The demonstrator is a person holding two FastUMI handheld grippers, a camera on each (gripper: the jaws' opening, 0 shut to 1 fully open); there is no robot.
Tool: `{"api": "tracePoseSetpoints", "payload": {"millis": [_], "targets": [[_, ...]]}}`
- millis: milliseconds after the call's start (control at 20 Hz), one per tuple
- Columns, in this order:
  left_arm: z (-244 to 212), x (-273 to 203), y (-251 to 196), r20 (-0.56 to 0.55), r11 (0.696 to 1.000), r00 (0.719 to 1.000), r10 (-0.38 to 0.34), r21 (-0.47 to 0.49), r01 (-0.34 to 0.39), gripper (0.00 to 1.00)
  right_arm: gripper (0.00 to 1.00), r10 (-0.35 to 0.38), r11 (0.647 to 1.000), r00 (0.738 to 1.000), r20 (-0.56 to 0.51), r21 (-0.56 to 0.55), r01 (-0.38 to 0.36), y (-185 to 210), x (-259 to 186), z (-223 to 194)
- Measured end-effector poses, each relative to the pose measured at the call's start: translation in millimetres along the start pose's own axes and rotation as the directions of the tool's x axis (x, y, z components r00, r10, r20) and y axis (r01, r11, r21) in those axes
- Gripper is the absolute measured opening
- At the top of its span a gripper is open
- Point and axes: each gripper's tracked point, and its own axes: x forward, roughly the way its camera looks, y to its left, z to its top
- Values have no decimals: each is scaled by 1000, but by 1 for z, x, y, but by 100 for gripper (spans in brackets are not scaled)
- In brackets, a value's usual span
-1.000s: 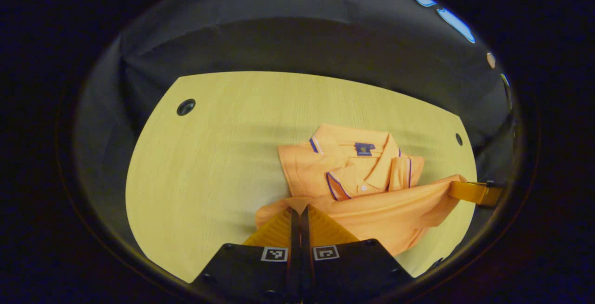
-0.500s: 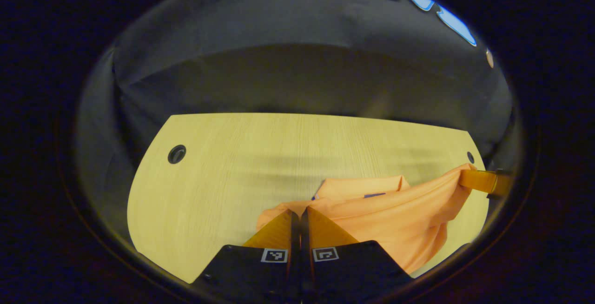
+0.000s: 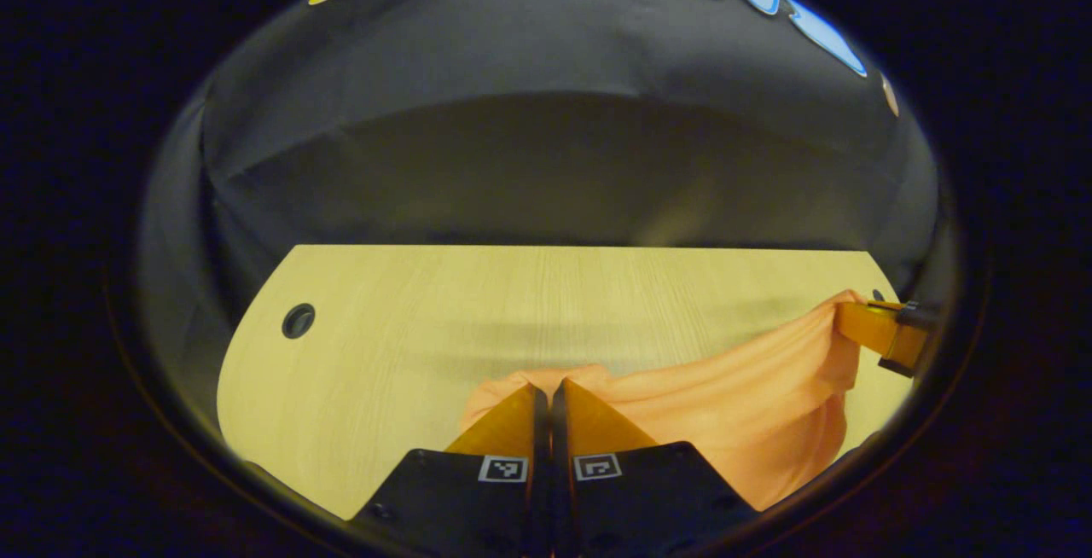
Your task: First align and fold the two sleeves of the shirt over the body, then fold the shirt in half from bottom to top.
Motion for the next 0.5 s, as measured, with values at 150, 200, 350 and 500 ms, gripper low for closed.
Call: {"api": "tracePoseSetpoints", "payload": {"millis": [150,200,350,500], "targets": [[-8,3,2,-24,1000,1000,10,-12,-10,7,1,29,999,999,-28,20,-28,5,2,-1],[-12,4,2,-34,1000,999,6,-6,-6,12,5,41,999,999,-29,32,-40,4,-1,0],[-13,-2,2,-50,1000,999,7,6,-7,39,32,71,996,997,-39,62,-68,4,-13,3],[-10,-6,0,-48,1000,999,7,8,-6,57,63,84,994,996,-35,72,-81,3,-12,2]]}}
